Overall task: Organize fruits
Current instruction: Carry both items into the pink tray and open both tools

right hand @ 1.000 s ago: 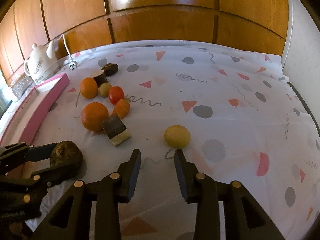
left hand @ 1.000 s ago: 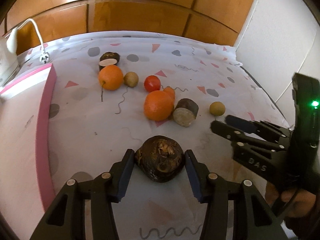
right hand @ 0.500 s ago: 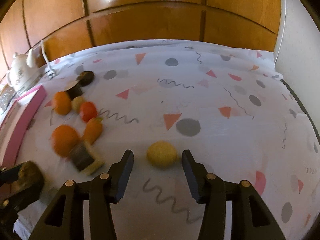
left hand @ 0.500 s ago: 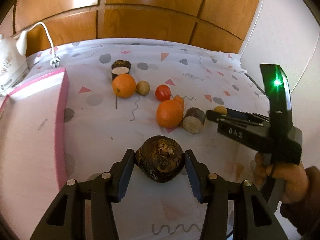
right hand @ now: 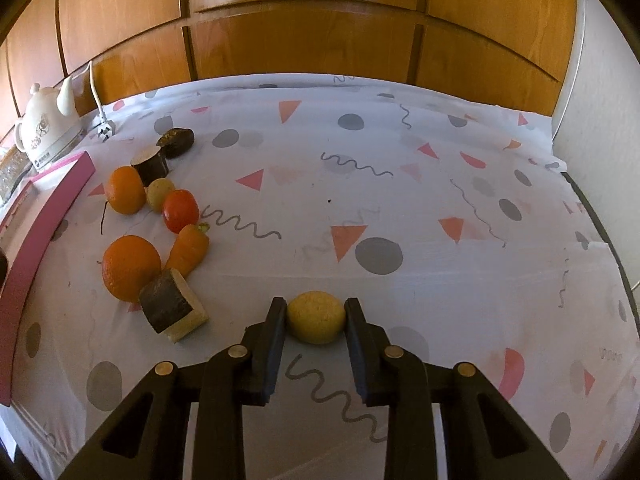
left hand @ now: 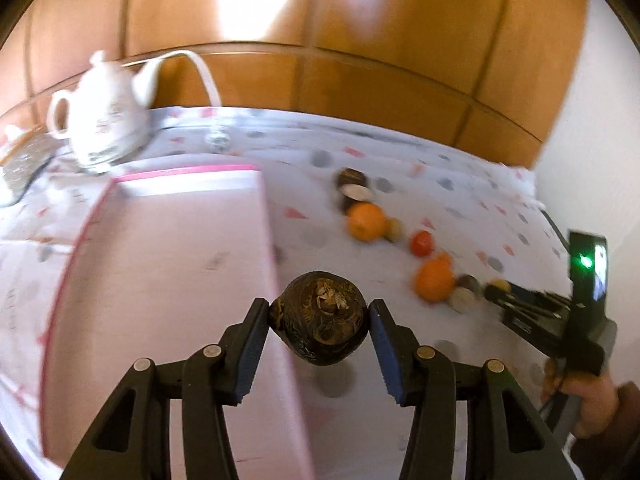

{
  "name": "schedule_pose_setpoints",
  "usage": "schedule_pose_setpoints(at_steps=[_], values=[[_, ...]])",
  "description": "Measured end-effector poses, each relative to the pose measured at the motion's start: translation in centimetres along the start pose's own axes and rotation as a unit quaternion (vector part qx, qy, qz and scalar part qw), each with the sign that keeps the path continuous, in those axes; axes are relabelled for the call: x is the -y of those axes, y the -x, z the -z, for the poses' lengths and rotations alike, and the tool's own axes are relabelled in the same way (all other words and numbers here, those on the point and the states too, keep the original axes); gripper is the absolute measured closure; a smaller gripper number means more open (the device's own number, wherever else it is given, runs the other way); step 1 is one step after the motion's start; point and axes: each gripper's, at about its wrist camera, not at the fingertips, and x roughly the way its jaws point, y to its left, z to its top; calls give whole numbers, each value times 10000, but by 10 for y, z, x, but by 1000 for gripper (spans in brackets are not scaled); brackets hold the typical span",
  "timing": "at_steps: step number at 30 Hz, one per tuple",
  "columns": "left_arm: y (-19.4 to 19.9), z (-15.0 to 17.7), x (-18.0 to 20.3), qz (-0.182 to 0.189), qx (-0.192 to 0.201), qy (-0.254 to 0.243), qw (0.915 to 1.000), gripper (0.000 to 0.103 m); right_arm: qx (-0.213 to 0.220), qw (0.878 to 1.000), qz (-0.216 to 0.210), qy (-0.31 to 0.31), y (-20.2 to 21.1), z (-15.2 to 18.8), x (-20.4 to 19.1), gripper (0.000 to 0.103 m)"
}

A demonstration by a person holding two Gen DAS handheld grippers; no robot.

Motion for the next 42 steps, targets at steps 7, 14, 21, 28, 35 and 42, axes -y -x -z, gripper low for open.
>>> schedule_pose_setpoints(at_steps=[7, 14, 21, 28, 35, 42], values=[[12, 3, -40, -582, 154, 323, 9977, 52, 9, 10000, -23, -64, 11, 1, -3, 74], [13, 8, -61, -858, 140, 556, 9947, 52, 317, 9992, -250, 47, 40, -9, -19, 74], [16, 10, -78, -1067, 171, 758, 9913, 51, 453, 9915, -1040, 636, 65, -18, -78, 74], [22, 15, -98, -1303, 168, 1025, 9860, 51, 323, 9729, -1925, 1236, 67, -22, -155, 74], [41, 17, -115, -1416, 426, 1271, 9808, 33, 244, 9572, -2442, 1531, 67, -34, -225, 74], [61, 16, -113, -1538, 696, 1195, 9784, 32, 261, 9540, -2548, 1556, 67, -34, -248, 68]])
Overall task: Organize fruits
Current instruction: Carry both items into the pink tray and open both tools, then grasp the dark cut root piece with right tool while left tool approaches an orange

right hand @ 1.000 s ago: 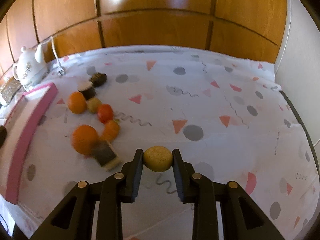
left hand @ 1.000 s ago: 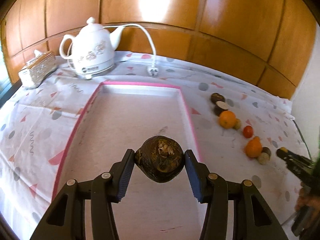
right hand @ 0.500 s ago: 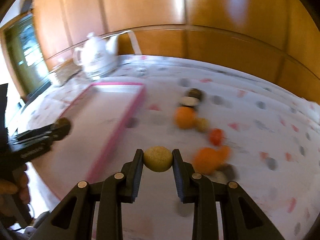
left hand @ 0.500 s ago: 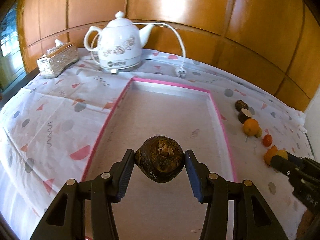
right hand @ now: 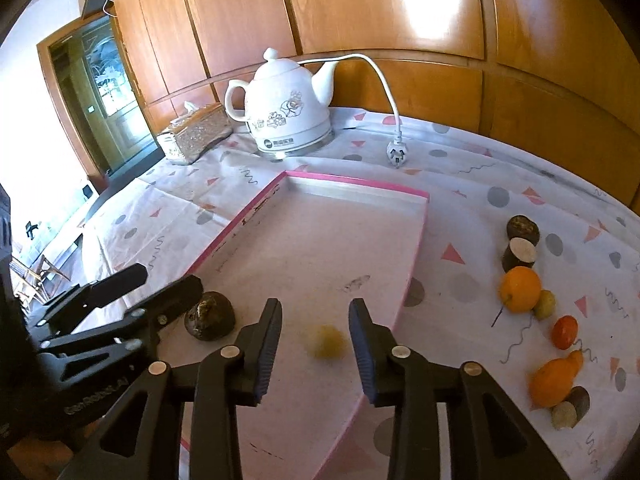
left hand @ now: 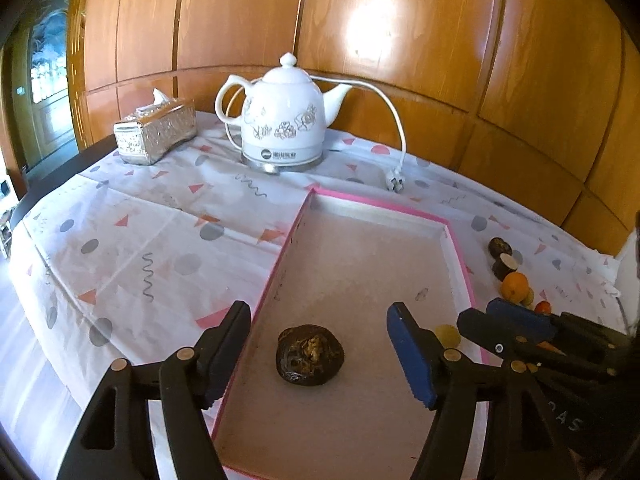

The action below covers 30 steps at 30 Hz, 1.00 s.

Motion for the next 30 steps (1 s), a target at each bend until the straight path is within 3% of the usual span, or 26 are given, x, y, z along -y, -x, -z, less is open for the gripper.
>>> schedule_pose_setpoints(at_steps=[17, 30], values=[[11, 9, 40, 240, 11, -545, 9982, 32, 285, 9939, 749, -759, 49, 35, 70, 68], [6, 21, 79, 743, -277, -993, 9919, 32, 278, 9736, 1582, -1623, 93, 83, 153, 68]])
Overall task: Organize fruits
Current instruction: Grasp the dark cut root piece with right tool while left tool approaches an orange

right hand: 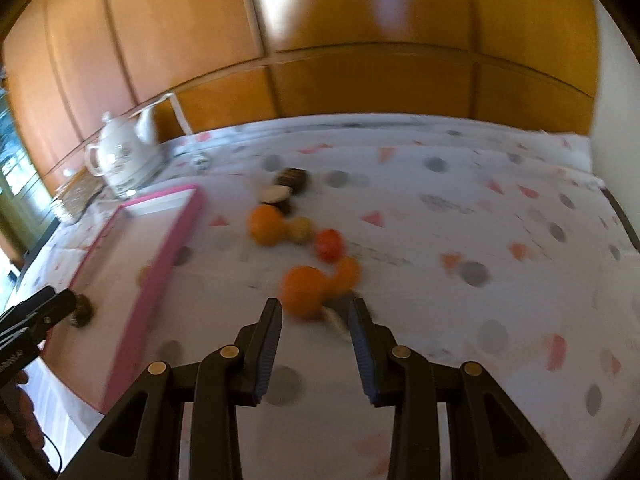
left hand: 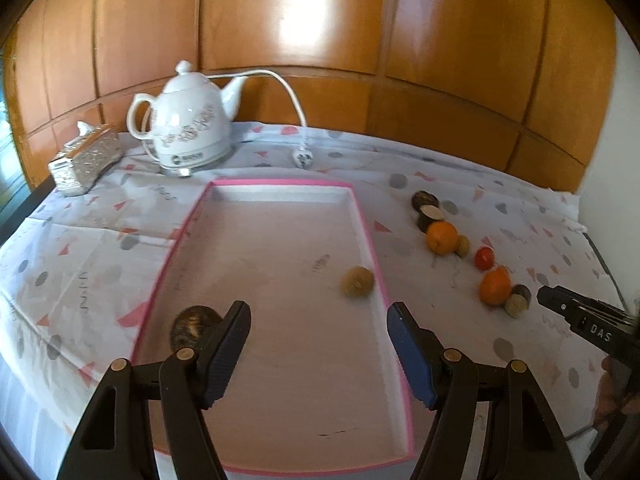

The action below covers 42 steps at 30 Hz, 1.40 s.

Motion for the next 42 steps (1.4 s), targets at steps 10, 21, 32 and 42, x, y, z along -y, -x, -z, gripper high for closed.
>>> schedule_pose_setpoints(at_steps=[10, 21, 32, 42], values=[[-9, 5, 33, 410, -227, -444, 9979, 32, -302, 9992, 53, -262, -13, 19, 29, 68], [-16, 9, 48, 835, -396, -617, 9938, 32, -389, 9987, 94, 307, -41, 11, 16, 59], [-42, -1, 81, 1428, -770, -683, 9844, 42, -112, 9988, 427, 214, -36, 12, 32, 75], [-71, -11, 118, 1672, -1015, -778, 9776, 42, 66, 9967, 805, -92, -39, 17, 60, 74]])
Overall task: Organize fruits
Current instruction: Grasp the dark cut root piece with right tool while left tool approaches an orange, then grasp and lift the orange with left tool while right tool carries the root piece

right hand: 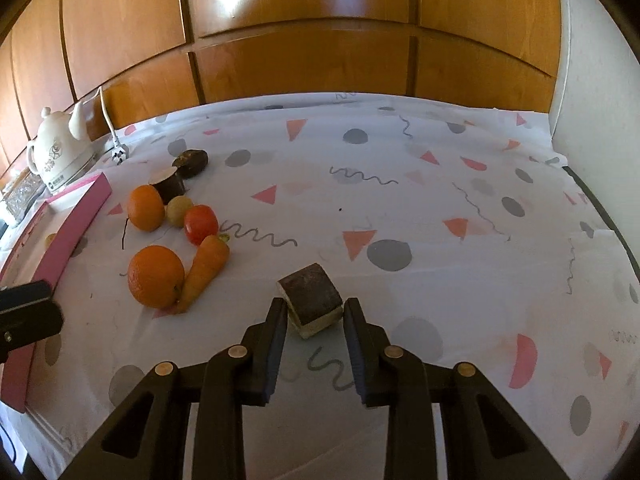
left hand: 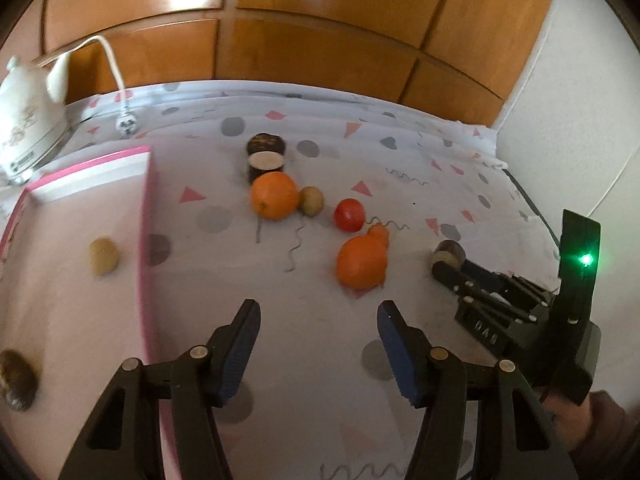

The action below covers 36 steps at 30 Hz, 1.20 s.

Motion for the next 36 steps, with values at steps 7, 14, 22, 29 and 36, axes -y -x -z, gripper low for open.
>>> schedule_pose_setpoints(at_steps=[7, 14, 22, 29, 36], values=[[-22, -12, 19, 101, -85, -151, 9998, 42, -28, 9998, -119, -136, -3, 2, 4, 73], [-44, -25, 32, 78, -173, -253, 9995, 42, 32, 9994, -228, -250, -4, 4, 7, 73], [-62, -28, 25, 175, -297, -61, 9994, 66, 56, 9997, -140, -191, -4, 5, 4, 73], [-34, -4, 6, -6, -65, 101, 9999, 67, 61, 9997, -131, -182, -4, 5, 3, 73], [-41, 6, 7, -326, 113, -148, 9993, 66, 57, 9998, -115, -173, -4, 5, 4, 73]])
